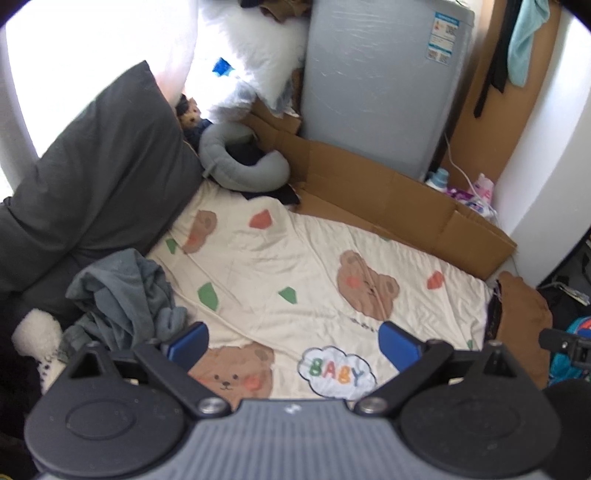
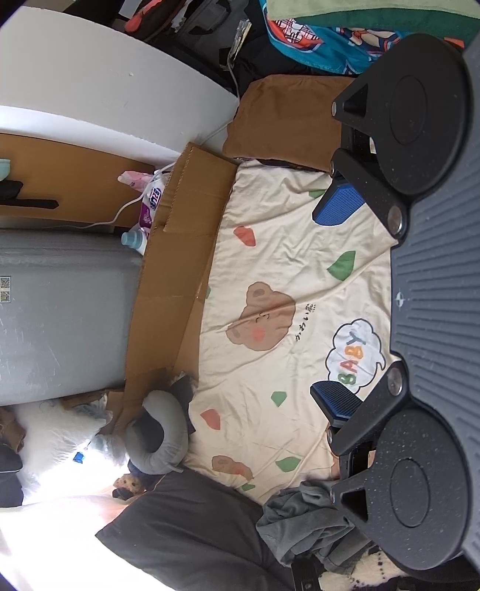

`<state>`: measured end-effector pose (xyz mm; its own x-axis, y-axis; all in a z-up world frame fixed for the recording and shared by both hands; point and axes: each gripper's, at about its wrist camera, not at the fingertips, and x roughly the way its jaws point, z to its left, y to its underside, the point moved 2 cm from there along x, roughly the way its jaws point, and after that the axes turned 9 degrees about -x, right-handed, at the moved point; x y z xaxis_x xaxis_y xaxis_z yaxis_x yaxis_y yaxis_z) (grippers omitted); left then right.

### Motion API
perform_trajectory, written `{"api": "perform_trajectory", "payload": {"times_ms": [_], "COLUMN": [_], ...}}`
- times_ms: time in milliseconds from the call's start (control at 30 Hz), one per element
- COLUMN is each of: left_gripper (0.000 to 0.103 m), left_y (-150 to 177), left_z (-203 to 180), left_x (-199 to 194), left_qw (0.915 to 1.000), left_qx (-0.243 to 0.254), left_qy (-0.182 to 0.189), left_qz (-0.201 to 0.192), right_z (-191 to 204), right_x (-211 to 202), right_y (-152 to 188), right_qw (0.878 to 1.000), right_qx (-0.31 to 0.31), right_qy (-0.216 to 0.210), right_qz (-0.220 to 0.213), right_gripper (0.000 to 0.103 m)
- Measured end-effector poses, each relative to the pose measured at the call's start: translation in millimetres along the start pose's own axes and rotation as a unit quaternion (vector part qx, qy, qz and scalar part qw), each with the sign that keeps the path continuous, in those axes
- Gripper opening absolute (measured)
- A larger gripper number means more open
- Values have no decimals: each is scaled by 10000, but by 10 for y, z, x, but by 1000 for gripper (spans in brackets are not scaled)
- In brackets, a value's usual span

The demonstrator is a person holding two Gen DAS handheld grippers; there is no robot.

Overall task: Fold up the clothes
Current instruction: 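Move both tools toward the crumpled blue jeans beside the plush toy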

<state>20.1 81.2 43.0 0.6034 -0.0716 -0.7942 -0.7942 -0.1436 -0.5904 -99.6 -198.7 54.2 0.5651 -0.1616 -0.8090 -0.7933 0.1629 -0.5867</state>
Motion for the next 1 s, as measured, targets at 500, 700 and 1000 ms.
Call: {"api": "perform_trajectory", "payload": {"times_ms": [500, 700, 1000], "left_gripper": [99, 99, 99], "left_y": [-172, -190, -229], "left_z": [698, 987, 1464], "left_x": [180, 259, 366], "left_qw": [9991, 9978, 9943], "left_qx": [-297, -500, -884], "left_qy": [-252, -362, -559], "left_qz": [-188, -220, -220], "right_z": [72, 91, 136], "right_x": [266, 489, 755], "right_y": [-265, -360, -506], "right_qw": [9994, 9992, 9971], "right_qx": [-146, -235, -213], "right_qy": [-117, -203, -677], "right_qz": [-284, -260, -275], "right_gripper": [95, 95, 95]}}
